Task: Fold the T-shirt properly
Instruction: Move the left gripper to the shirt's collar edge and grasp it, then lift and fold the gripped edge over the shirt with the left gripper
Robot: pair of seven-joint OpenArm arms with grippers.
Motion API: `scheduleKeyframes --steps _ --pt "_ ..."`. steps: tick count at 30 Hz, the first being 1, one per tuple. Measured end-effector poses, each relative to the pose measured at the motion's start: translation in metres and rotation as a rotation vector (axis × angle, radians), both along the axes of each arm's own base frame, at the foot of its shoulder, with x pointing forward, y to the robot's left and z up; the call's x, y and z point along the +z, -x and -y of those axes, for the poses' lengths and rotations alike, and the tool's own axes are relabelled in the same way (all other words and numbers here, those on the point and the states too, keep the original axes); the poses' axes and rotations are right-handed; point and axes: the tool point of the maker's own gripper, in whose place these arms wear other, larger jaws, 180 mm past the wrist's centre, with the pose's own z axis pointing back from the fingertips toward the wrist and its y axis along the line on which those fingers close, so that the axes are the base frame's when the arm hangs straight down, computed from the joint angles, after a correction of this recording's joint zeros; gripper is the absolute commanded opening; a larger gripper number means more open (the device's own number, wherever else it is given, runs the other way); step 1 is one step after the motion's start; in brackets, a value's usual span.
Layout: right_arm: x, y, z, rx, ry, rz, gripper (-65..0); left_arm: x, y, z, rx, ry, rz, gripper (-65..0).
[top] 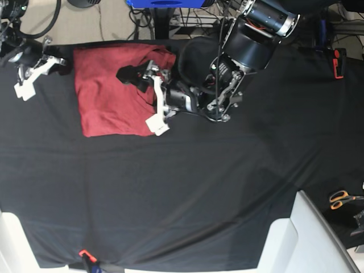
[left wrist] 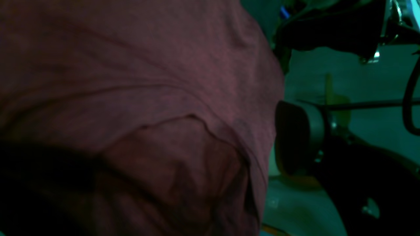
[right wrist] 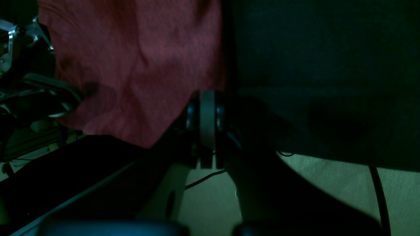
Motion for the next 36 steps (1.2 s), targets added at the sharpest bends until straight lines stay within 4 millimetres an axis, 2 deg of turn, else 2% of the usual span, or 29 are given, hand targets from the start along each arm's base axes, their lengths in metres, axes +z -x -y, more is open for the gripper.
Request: scheduleKeyframes --steps 2,4,6,9,14,17,21,24,27,30,33,36 --pt "0.000 0.000 0.000 0.000 0.000 0.000 -65.0 0.000 0.001 0.003 -0.015 -0.007 0.005 -11.8" --pt "0.002 -0.001 0.005 -0.018 0.002 0.010 -65.0 -0.004 0.002 0.001 -0.014 -0.029 -0.001 -24.2" --pt "0.004 -0.001 0.015 -0.053 0.010 0.017 -65.0 -0.008 0.005 -0.002 -0.019 -0.047 -0.011 -38.5" --pt "0.005 0.001 0.028 -0.084 0.033 0.018 -65.0 -0.016 0.016 -0.008 -0.064 -0.093 -0.017 -65.0" --pt "0.008 0.001 0.037 -0.110 0.044 0.025 -65.0 -0.013 0.011 -0.007 -0.074 -0.097 -0.020 -65.0" --pt "0.008 0.001 0.038 -0.111 0.045 0.025 -65.0 -0.011 0.007 -0.011 -0.138 -0.139 -0.021 -65.0" --pt "0.008 0.001 0.038 -0.112 0.045 0.024 -65.0 -0.007 -0.009 -0.027 -0.211 -0.224 -0.005 -65.0" --pt "0.008 0.001 0.038 -0.112 0.044 0.025 -65.0 0.000 -0.029 -0.042 -0.247 -0.284 0.031 -65.0" --pt "0.007 0.003 0.038 -0.112 0.044 0.021 -65.0 0.000 -0.044 -0.068 -0.392 -0.431 0.101 -65.0" --pt "0.006 0.007 0.036 -0.114 0.041 0.012 -65.0 -0.002 -0.047 -0.091 -0.598 -0.586 0.199 -65.0" --pt "0.005 0.008 0.036 -0.114 0.040 0.009 -65.0 0.000 -0.040 -0.099 -0.818 -0.665 0.301 -65.0" --pt "0.005 0.008 0.036 -0.115 0.038 0.011 -65.0 0.007 -0.052 -0.103 -0.963 -0.719 0.408 -65.0"
